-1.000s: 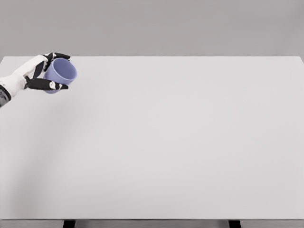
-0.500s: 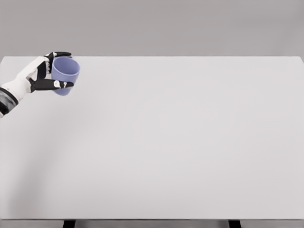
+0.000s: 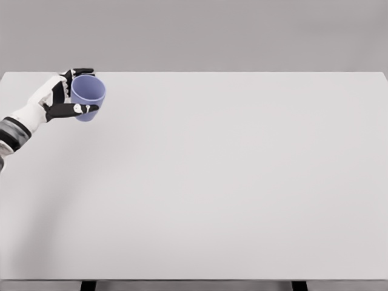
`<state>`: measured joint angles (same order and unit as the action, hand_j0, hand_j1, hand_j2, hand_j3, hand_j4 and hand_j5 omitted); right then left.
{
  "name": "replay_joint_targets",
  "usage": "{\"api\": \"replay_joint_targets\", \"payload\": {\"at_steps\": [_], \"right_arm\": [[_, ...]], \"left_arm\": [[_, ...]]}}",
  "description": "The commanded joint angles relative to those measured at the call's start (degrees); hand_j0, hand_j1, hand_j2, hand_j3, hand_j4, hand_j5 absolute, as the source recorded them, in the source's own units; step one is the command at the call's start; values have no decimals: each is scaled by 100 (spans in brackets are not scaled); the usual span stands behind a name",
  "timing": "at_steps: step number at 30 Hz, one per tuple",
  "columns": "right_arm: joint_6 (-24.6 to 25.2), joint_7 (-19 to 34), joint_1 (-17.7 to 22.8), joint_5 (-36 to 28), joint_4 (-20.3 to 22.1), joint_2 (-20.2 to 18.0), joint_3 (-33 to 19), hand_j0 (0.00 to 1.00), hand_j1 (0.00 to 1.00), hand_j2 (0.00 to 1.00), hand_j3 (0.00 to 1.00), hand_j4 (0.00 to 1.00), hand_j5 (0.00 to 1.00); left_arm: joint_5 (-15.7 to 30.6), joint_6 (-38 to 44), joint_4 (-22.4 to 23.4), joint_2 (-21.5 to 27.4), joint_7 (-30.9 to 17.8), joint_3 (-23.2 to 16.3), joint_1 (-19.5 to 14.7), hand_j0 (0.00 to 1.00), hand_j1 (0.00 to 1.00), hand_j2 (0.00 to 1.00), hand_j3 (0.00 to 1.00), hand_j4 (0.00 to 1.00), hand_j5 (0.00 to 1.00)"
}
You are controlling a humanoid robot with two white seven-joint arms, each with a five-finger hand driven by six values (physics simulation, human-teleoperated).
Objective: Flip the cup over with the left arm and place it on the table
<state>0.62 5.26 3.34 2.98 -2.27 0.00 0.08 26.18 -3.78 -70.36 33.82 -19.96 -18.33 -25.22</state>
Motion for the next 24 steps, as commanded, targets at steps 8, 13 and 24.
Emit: {"api": "replay_joint_targets", "payload": {"at_steps": [8, 13, 24], "right_arm": [[0, 1, -9, 1, -2, 0, 1, 100, 100, 100, 100, 100, 100], [0, 1, 0, 1, -2, 0, 1, 100, 100, 100, 100, 100, 100], [0, 1, 0, 1, -2, 0, 1, 100, 100, 100, 100, 100, 100]], "left_arm": [[19, 0, 13, -42, 1, 4, 35, 94, 94, 94, 94, 94, 94], [19, 0, 13, -34, 9, 4, 44, 100, 100, 100, 100, 100, 100], [-43, -18, 4, 37, 1, 13, 35, 100, 100, 100, 100, 100, 100]]}}
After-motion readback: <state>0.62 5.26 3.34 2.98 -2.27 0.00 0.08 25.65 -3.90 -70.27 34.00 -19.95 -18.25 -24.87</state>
